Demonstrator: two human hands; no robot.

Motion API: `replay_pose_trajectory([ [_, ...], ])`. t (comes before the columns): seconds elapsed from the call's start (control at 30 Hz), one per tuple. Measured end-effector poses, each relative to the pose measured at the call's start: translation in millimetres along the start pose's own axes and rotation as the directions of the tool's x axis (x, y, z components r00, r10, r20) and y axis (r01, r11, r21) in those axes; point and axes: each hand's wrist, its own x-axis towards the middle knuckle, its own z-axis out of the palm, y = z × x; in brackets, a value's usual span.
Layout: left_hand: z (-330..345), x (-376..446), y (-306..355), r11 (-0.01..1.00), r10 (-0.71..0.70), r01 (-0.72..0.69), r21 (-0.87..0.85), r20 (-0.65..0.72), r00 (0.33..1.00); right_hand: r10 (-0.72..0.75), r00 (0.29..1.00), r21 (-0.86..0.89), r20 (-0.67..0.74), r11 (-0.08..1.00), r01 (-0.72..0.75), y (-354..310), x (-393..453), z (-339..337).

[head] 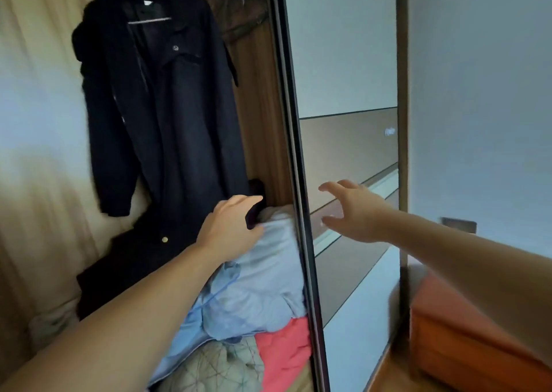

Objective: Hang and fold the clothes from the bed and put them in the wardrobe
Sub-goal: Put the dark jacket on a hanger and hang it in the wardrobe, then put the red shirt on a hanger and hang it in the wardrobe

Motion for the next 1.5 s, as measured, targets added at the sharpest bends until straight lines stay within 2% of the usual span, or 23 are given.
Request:
replay_pose_trajectory([
  [0.13, 29.1, -13.1, 24.8, 0.981, 0.168, -0.161, -0.11, 0.058, 0.984, 0.192, 0.981, -0.026, -0.023, 0.981, -0.193, 15.4, -69.8, 0.3],
  [0.23, 53.9, -30.5, 40.7, 0.93, 0.305, -0.278, -0.238, 0.08, 0.949, 0.357, 0.932, -0.009, -0.058, 0.933, -0.358, 8.9, -128.4, 4.4],
  [0.33, 81.5, -59.5, 58.3, 0.855, 0.405, -0.33, -0.401, 0.118, 0.906, 0.489, 0.868, 0.011, -0.087, 0.872, -0.49, -15.5, -189.3, 15.7],
  [0.47, 101.9, -113.0, 91.5, 0.755, 0.551, -0.401, -0.518, 0.17, 0.817, 0.621, 0.778, -0.054, -0.092, 0.777, -0.627, -58.9, -272.1, 22.0],
  [0.67, 73.0, -206.3, 172.2, 0.597, 0.724, -0.519, -0.612, 0.13, 0.678, 0.757, 0.605, -0.094, -0.246, 0.602, -0.793, -125.5, -401.4, -19.7],
  [0.77, 39.4, -264.7, 207.9, 0.465, 0.816, -0.593, -0.658, 0.058, 0.575, 0.799, 0.512, -0.109, -0.316, 0.506, -0.856, -168.6, -475.3, -45.0],
  [0.87, 14.3, -317.9, 227.9, 0.372, 0.859, -0.593, -0.714, 0.024, 0.511, 0.83, 0.44, -0.113, -0.342, 0.428, -0.897, -213.7, -536.5, -56.5],
  [0.97, -18.7, -402.1, 242.4, 0.28, 0.915, -0.596, -0.753, 0.021, 0.403, 0.863, 0.342, -0.107, -0.371, 0.326, -0.939, -280.5, -615.3, -61.4],
  [1.17, -87.6, -556.8, 258.3, 0.048, 0.991, -0.586, -0.809, -0.035, 0.13, 0.899, 0.056, -0.023, -0.433, 0.052, -0.998, -425.0, -748.1, -70.2],
  [1.3, -129.3, -629.3, 273.8, -0.08, 0.995, -0.541, -0.837, -0.096, 0.002, 0.869, -0.107, 0.007, -0.483, -0.118, -0.993, -503.8, -804.1, -84.9],
  [1.5, -160.6, -699.7, 278.6, -0.198, 0.979, -0.48, -0.855, -0.145, -0.144, 0.817, -0.277, 0.071, -0.506, -0.281, -0.957, -574.7, -843.5, -80.2],
])
